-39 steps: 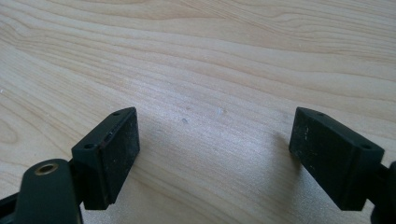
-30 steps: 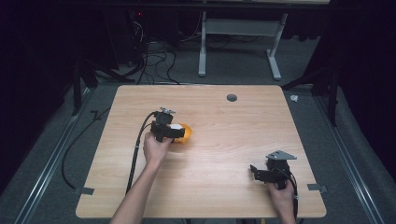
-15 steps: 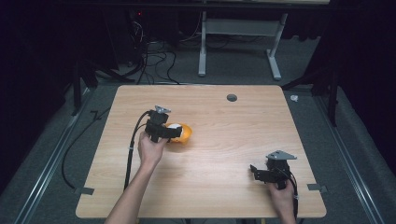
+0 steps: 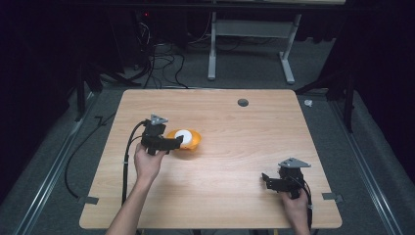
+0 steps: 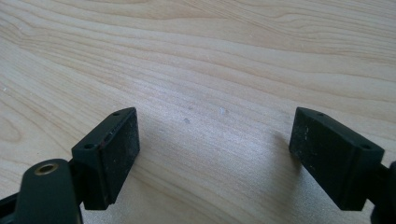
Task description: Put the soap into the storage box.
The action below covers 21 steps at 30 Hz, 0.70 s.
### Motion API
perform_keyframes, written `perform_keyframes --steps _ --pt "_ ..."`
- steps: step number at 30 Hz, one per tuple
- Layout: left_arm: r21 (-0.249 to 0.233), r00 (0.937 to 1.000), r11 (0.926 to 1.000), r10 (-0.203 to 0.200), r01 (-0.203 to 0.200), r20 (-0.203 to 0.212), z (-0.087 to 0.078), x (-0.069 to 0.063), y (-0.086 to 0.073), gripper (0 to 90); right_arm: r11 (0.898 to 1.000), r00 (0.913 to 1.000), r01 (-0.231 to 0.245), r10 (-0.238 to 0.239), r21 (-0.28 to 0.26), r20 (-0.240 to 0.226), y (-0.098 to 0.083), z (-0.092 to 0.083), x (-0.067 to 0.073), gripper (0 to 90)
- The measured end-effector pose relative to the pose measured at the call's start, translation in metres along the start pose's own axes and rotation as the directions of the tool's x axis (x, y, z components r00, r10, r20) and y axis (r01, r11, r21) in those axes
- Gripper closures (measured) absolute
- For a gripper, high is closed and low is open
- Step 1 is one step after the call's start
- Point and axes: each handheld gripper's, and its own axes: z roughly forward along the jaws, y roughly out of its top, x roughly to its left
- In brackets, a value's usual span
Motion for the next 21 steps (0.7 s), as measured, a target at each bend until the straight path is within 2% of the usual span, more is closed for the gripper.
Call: perform_keyframes --steps 8,15,18,21 --pt "-0.013 0.9999 0.9999 0.003 -0.003 0.010 -0.022 0.002 -0.012 19.4 1.000 1.0000 0.001 -0.001 0.000 -0.001 0.000 0.000 0.000 17.1" --pt "-0.040 0.9995 0.9992 -0.001 0.003 0.030 -0.037 0.005 -0.013 19.7 1.000 1.0000 0.001 -0.001 0.000 0.000 0.000 0.000 0.000 17.0" --pt "-0.037 0.9998 0.9993 0.007 -0.006 0.018 -0.042 0.005 -0.015 19.6 1.000 1.0000 -0.001 0.001 0.001 0.000 0.000 0.000 0.000 17.1" --pt "-0.049 0.9998 0.9987 -0.010 0.010 0.016 -0.051 0.007 -0.019 19.6 1.000 1.0000 -0.001 0.001 0.001 0.000 0.000 0.000 0.000 17.1"
